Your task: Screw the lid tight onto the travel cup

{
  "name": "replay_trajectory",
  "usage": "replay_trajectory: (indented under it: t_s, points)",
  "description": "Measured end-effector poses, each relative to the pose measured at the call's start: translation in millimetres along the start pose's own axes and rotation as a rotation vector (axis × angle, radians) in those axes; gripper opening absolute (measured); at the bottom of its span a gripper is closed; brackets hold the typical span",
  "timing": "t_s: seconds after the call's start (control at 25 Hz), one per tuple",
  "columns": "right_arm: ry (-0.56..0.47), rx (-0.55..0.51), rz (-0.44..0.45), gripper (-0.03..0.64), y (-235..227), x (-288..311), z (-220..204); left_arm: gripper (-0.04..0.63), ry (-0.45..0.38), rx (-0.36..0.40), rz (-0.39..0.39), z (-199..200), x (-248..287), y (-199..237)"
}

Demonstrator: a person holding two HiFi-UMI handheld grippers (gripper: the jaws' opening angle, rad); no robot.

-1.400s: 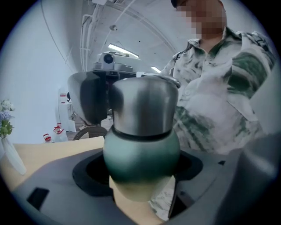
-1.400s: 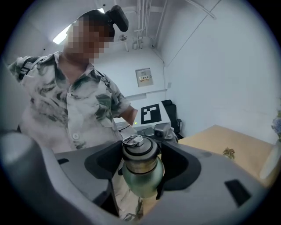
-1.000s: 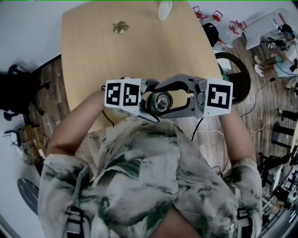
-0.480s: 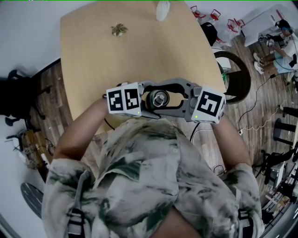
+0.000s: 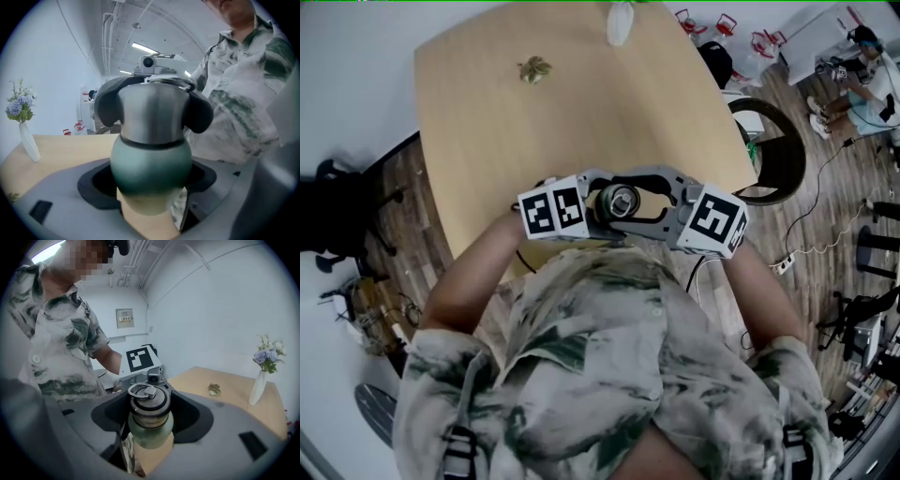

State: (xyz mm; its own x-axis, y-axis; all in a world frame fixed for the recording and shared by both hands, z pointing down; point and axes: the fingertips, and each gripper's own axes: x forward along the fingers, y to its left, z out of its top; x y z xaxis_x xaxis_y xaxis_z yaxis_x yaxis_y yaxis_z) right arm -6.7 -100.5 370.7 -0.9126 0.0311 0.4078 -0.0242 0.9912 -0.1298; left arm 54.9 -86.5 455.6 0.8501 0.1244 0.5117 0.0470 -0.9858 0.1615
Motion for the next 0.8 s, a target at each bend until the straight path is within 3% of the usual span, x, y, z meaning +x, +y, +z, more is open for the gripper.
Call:
replay_trajectory:
  t_s: [0.4,0.64,0.8]
  points:
    - [-0.081,0.153,-0.229,0.298,-36.0,-39.5,-18.9,0.383,-0.035,-0.064,0.165,-15.9,-9.8,50.3]
    - [-0.115,0.277,-0.412,0.24,-38.9,-65.5,-46.2,0.383,-0.064,-0.126,0.276,-33.4,-16.0,86.9]
    - [-0.111,0.351,-0.481,0.189,-27.6,-69.5,-62.3,0.383,-0.079,-0.157,0.336,-47.1,-22.1,107.9]
